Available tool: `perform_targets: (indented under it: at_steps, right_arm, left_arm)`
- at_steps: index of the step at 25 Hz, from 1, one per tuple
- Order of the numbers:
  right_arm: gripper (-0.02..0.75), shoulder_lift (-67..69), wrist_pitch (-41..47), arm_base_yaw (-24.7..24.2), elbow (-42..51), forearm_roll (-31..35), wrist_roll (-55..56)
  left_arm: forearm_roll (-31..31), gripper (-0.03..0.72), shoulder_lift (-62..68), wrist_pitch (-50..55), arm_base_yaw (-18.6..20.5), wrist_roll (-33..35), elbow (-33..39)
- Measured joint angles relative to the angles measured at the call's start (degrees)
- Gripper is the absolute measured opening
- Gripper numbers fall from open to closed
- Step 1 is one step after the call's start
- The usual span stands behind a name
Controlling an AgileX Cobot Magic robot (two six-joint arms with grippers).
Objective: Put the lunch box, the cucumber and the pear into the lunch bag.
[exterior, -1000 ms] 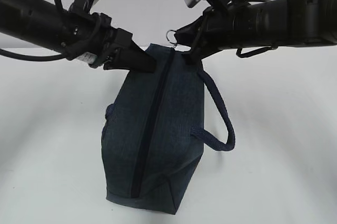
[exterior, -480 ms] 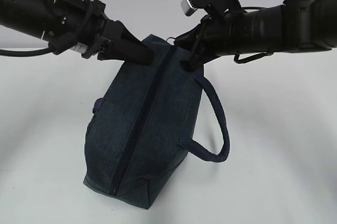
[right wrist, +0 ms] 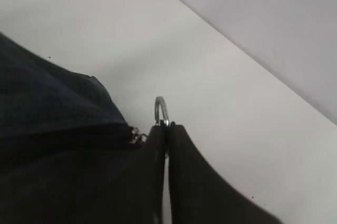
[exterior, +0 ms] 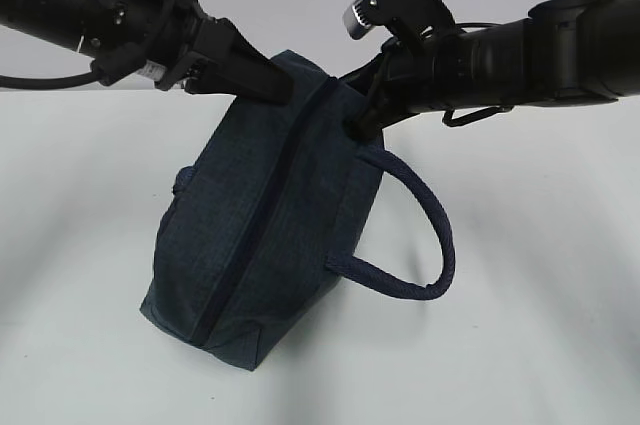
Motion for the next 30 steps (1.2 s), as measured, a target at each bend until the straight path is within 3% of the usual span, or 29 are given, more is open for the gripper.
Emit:
perform_targets:
  at_steps: [9, 13, 19, 26, 30]
  right_arm:
    - [0.013, 0.4, -0.1, 0.0, -0.1, 0.1, 0.1]
    - [0.13, 0.4, -0.4, 0.0, -0.1, 0.1, 0.0]
    - [0.379, 0.3, -6.2, -0.3, -0.1, 0.0, -0.2]
    - [0.43, -4.7, -10.8, -0.3, -0.1, 0.0, 1.6]
    - [0.431, -7.9, -12.5, -0.3, 0.0, 0.0, 4.0]
  left_arm:
    - [0.0, 0.015, 0.0, -1.6, -0.1, 0.0, 0.0]
    - [-2.7, 0.015, 1.5, -2.5, -0.1, 0.1, -0.1]
    - [-7.2, 0.015, 6.6, -3.4, -0.1, 0.2, -2.2]
    - [-8.6, 0.017, 9.6, -9.3, -0.1, 0.2, -4.5]
    - [-8.6, 0.074, 9.7, -13.5, -0.1, 0.2, -4.6]
